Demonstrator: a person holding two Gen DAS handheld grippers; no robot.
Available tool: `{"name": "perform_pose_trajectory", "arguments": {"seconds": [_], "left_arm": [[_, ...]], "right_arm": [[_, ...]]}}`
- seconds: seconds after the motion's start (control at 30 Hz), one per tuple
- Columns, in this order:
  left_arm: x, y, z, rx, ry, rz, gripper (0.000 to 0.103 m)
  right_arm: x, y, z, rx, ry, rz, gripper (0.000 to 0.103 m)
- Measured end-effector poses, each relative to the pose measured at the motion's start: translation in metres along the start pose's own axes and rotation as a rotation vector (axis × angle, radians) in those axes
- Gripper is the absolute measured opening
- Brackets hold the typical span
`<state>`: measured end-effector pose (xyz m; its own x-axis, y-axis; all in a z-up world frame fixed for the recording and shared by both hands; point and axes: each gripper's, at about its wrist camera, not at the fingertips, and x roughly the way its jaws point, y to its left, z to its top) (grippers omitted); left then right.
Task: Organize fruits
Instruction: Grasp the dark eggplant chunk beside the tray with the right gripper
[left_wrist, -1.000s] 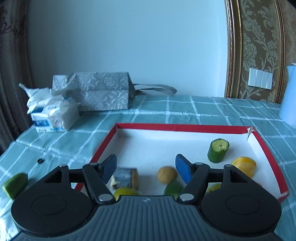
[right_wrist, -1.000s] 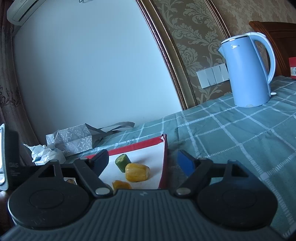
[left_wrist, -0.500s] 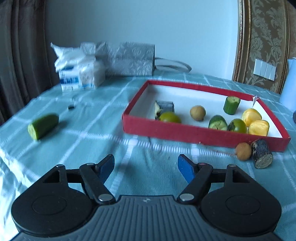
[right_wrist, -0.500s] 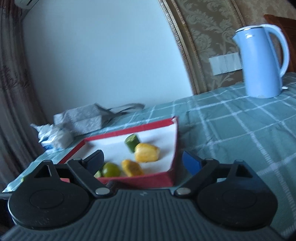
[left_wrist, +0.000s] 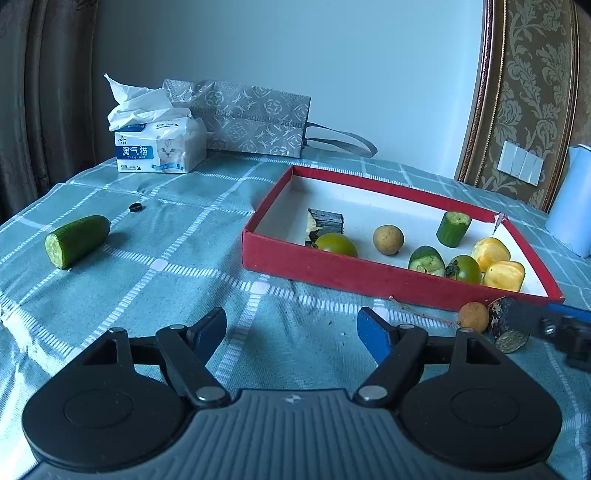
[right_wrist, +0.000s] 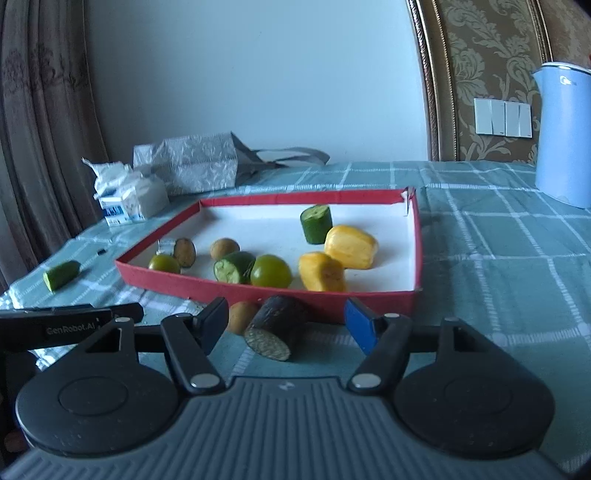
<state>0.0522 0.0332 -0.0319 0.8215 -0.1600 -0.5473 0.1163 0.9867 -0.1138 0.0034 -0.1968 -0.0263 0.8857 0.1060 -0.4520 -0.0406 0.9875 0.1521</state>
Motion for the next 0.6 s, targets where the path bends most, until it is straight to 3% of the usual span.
{"name": "perform_pose_trajectory", "arguments": {"seconds": [0.3,0.6], "left_arm": [[0.001,0.001,0.0,-0.006,0.007,-0.011,0.078],[0.003,0.002,0.0,-0.012,0.011,-0.017,0.078]], "right_arm": [[0.02,0.01,-0.001,0.003,0.068,-0.101,0.066],[0.024,0.008,0.0,0.02,0.074,-0.124,0.064]]}}
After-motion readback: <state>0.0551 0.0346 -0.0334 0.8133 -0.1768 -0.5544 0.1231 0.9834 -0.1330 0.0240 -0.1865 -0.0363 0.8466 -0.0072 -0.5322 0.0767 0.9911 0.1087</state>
